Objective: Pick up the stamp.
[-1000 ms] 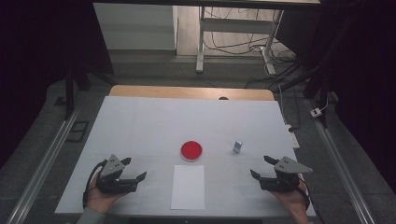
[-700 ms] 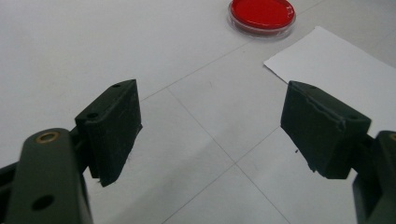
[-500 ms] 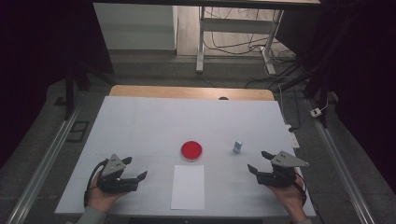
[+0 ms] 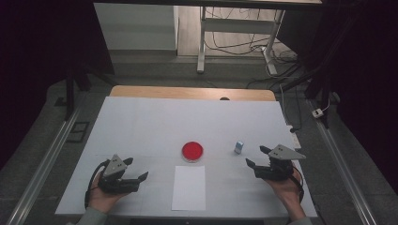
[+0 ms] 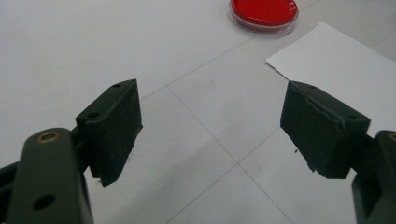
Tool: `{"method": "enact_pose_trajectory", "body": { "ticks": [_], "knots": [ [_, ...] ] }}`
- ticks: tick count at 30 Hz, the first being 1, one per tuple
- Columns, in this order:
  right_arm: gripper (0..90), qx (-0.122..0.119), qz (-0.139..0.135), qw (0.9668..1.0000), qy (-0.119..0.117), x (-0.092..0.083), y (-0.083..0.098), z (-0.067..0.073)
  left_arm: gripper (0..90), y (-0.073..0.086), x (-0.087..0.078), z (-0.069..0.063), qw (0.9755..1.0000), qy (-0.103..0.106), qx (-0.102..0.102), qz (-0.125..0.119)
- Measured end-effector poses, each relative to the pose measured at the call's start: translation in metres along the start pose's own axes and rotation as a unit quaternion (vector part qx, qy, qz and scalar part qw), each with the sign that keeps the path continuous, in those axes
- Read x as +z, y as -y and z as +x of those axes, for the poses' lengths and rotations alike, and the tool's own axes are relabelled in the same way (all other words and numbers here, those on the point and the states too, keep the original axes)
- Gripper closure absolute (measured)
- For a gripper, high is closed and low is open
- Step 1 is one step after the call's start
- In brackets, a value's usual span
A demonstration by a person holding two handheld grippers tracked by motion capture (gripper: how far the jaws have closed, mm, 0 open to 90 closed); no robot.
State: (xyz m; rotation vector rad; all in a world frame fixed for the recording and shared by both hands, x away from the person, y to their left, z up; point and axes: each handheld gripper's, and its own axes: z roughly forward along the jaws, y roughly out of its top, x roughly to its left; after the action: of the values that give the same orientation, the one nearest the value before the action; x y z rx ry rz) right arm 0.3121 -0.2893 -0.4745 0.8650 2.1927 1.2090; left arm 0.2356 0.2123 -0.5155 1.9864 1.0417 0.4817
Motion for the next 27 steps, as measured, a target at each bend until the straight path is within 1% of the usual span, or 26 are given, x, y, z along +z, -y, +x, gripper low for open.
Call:
{"method": "enact_pose_trajectory", "body": {
  "ticks": [10,14,18,21,27],
  "knots": [
    [24.5,-0.002,0.008,1.0000,0.003,0.012,-0.007,-0.003,20.9,0.000,0.001,0.000,1.0000,0.000,-0.001,0.002],
    [24.5,0.001,0.013,0.9999,0.004,0.018,-0.010,-0.005,21.0,0.000,0.001,0.000,1.0000,0.000,-0.003,0.003],
    [24.5,0.002,0.012,0.9999,0.004,0.022,-0.012,-0.005,21.1,0.001,0.002,0.000,1.0000,0.000,-0.003,0.004],
    [24.4,0.000,0.017,0.9998,0.005,0.027,-0.015,-0.007,21.1,0.001,0.002,0.000,1.0000,0.000,-0.003,0.004],
    [24.5,-0.001,0.019,0.9998,0.006,0.034,-0.019,-0.009,21.1,0.001,0.002,0.000,1.0000,0.001,-0.003,0.004]
  ]
}}
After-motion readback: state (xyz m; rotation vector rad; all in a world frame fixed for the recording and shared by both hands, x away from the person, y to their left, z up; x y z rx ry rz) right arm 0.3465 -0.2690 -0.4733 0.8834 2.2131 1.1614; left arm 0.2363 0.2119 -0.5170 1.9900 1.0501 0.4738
